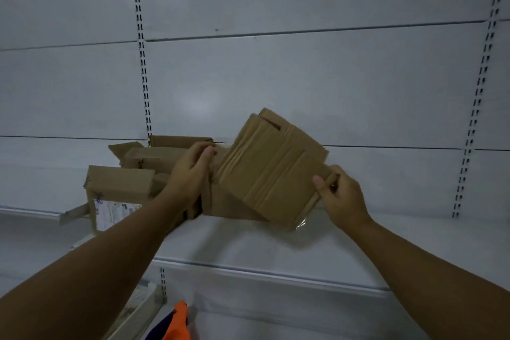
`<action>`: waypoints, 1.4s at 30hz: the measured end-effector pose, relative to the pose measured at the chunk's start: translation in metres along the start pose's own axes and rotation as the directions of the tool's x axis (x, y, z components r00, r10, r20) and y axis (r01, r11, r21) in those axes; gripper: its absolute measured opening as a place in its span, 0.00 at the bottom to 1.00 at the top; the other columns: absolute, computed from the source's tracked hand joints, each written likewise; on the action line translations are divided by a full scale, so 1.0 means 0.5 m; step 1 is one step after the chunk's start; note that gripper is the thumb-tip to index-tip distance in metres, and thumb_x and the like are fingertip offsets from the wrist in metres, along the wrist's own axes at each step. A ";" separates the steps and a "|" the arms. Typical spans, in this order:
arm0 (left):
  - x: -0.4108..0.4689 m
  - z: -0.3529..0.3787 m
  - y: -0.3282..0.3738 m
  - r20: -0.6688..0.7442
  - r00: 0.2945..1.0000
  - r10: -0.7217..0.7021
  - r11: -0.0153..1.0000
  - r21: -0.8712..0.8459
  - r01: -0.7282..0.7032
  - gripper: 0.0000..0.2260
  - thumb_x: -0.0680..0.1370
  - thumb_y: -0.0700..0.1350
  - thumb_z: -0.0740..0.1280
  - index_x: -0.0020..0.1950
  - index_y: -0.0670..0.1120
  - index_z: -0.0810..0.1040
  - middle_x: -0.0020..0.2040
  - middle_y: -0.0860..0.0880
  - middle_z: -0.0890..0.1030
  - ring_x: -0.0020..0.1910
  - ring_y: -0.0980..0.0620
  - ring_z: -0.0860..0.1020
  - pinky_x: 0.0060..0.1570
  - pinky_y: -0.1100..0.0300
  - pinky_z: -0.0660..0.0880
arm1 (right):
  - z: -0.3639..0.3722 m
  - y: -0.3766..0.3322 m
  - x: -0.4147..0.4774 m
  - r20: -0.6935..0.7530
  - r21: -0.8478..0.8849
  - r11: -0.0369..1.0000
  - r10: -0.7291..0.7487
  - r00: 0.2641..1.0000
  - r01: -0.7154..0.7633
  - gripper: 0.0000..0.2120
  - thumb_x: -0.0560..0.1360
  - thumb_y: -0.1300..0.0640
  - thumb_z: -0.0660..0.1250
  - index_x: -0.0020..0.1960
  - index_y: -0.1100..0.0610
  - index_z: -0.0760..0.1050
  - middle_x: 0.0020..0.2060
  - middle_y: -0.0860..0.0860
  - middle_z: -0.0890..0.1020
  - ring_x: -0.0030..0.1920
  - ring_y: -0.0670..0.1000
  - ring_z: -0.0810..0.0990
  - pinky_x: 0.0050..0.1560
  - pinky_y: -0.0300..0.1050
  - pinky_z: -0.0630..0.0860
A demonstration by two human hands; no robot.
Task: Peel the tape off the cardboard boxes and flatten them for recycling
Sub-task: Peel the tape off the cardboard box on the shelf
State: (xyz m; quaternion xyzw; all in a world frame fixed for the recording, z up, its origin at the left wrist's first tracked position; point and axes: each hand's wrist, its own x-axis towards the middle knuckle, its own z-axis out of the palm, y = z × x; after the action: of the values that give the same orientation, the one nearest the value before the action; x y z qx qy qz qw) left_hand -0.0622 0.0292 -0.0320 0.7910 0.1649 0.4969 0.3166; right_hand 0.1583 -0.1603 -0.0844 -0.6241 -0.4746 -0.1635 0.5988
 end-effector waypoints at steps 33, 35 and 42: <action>-0.086 0.416 0.085 0.459 0.879 0.132 0.989 -0.125 -0.083 0.26 0.67 0.43 0.76 0.62 0.52 0.71 0.62 0.52 0.72 0.60 0.53 0.72 0.61 0.59 0.69 | -0.255 0.056 -0.100 0.324 -0.589 0.808 0.255 0.911 -0.017 0.10 0.71 0.45 0.68 0.39 0.51 0.81 0.32 0.43 0.80 0.32 0.42 0.75 0.31 0.33 0.67; -0.090 0.423 0.086 0.437 0.885 0.163 0.986 -0.109 -0.128 0.25 0.67 0.44 0.76 0.61 0.55 0.70 0.60 0.53 0.72 0.59 0.55 0.71 0.58 0.63 0.69 | -0.231 0.069 -0.111 0.319 -0.514 0.817 0.465 0.826 -0.261 0.11 0.71 0.47 0.70 0.40 0.55 0.82 0.32 0.46 0.81 0.31 0.43 0.76 0.33 0.36 0.70; -0.097 0.432 0.087 0.407 0.890 0.205 0.979 -0.083 -0.188 0.25 0.68 0.44 0.75 0.61 0.55 0.69 0.58 0.57 0.70 0.59 0.56 0.69 0.60 0.60 0.68 | -0.202 0.061 -0.125 0.269 0.154 0.590 0.747 0.608 -0.793 0.11 0.72 0.54 0.71 0.39 0.62 0.81 0.29 0.54 0.83 0.27 0.48 0.79 0.30 0.38 0.76</action>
State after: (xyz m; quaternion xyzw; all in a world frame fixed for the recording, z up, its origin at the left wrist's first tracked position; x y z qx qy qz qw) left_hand 0.1061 -0.1039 -0.1021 0.8840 0.0029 0.3509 0.3089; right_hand 0.1882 -0.2710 -0.1276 -0.6964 -0.2243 0.2316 0.6412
